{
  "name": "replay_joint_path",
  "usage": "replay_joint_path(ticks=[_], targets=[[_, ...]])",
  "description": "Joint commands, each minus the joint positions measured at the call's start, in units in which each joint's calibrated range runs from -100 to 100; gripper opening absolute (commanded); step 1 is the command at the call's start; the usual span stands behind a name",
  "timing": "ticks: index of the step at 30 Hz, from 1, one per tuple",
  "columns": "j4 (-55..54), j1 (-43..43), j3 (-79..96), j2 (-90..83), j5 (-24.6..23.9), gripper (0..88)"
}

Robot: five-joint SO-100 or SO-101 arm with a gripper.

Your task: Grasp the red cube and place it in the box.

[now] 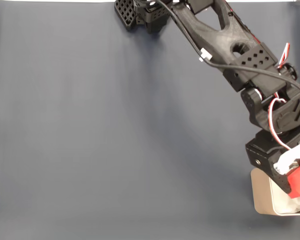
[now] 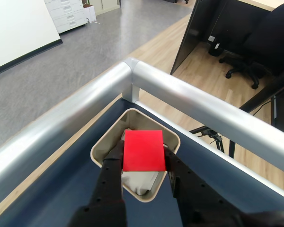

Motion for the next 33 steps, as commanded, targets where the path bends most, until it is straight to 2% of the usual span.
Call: replay_joint_path(ticks=[1,13,16,20,23,27,33], targets=[[-1.1,-0.6,-3.7,-0.6,-0.9,0.0],[-1.5,-0.6,-4.1,-0.4,-1.2,1.1],[-2.0,-0.6,-4.2,-0.3,-1.8,9.5],[-2.6,-0.6,-4.2,-0.1,-2.9,25.2],[-2.7,-0.6,-4.5,0.1,-3.3,31.6],[-3.4,-0.6,-4.6,0.2,-3.2,37.0],[-3.9,-0.6,-4.7,0.4,-2.9,38.6]])
